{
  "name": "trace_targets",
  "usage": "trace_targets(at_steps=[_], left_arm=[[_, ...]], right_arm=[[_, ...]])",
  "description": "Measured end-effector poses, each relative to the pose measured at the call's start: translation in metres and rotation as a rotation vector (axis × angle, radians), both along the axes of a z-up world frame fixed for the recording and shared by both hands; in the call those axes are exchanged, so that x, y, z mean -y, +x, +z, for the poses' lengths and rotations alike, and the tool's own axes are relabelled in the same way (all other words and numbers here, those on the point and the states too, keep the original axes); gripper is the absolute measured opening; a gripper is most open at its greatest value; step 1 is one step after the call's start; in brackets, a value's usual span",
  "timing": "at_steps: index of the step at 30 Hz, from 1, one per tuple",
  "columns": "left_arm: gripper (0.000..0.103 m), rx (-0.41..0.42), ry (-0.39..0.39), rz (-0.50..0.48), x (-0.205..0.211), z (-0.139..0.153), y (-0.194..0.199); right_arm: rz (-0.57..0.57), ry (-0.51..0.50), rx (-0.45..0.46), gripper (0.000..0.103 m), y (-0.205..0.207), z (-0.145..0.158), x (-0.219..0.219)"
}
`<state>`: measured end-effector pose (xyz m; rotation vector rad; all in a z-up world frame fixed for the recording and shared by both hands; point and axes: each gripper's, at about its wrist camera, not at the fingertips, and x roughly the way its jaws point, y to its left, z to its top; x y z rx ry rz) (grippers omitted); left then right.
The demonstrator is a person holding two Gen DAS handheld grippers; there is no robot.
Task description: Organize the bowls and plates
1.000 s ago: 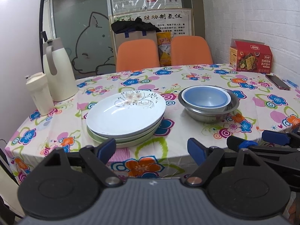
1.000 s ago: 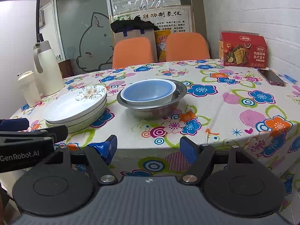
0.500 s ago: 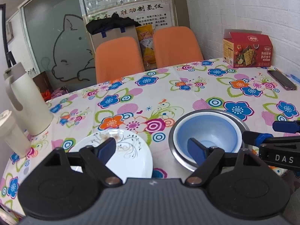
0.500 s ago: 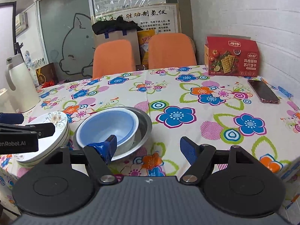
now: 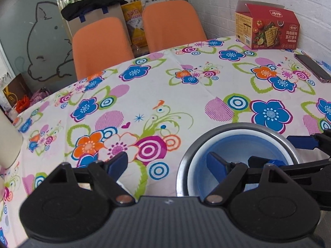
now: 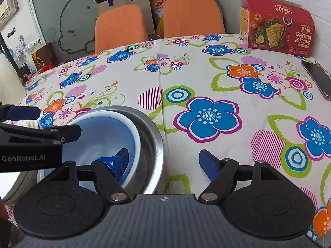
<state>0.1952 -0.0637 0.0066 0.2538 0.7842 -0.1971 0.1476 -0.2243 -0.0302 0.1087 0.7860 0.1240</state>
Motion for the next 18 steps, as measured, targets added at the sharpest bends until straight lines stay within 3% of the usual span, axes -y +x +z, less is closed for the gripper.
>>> trace_targets(at_steps=[6, 9, 14, 16, 18], left_arm=[[0.082, -0.124, -0.086, -0.131, -0.006, -0.010, 0.015], [0.082, -0.155, -0.088, -0.177, -0.008, -0.014, 0.017], [0.074, -0.185, -0.070, -0.214, -0.006, -0.020, 0.022], [0.061, -0.211, -0.110, -0.234, -0.008, -0.021, 0.023], [0.055, -0.239, -0.152, -0.242, -0.009, -0.022, 0.024]], right_arm=[[0.046, -0.046, 0.020, 0.067, -0.001, -0.005, -0.007], [0.079, -0.049, 0.054, 0.068, -0.009, -0.007, -0.006], [0.098, -0.056, 0.024, 0.067, -0.009, -0.002, -0.014], [0.117, -0.029, 0.034, 0.064, -0.012, -0.004, -0.018], [0.124, -0.021, 0.055, 0.058, -0.012, -0.005, -0.018]])
